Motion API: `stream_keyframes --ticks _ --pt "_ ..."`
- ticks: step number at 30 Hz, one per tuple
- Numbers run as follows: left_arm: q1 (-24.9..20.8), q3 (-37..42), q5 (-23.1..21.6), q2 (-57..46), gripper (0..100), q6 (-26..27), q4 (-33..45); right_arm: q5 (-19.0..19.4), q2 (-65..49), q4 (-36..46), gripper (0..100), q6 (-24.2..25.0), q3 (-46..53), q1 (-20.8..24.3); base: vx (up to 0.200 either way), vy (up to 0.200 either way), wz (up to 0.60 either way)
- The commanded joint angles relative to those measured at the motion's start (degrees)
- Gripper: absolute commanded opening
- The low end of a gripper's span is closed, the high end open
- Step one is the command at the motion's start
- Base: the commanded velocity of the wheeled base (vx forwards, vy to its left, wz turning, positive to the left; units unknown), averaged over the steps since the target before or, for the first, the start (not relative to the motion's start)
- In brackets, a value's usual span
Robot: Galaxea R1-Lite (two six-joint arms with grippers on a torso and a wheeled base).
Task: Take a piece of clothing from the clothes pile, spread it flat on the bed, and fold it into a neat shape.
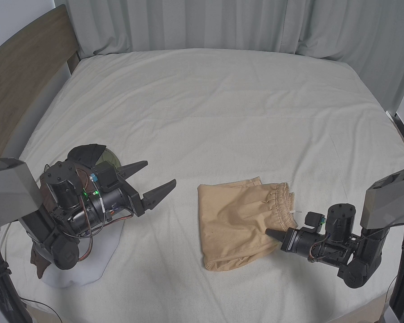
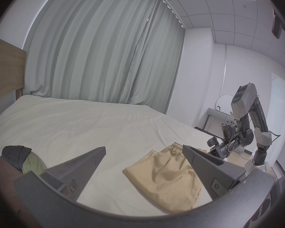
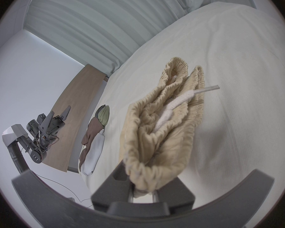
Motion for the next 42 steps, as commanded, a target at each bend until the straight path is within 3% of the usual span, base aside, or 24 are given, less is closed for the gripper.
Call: stream_keyframes --ticks 1,42 --pt "0.04 0.00 -0.03 -0.06 100 -0.03 -0.05 0.00 -1.29 -0.05 0 -0.02 0.07 0.28 0.000 0.000 0.00" --pt "0.13 0.44 -0.03 -0.33 100 1.02 -0.05 0.00 -5.51 -0.05 0 -0.11 -0.11 0.89 0.000 0.000 0.00"
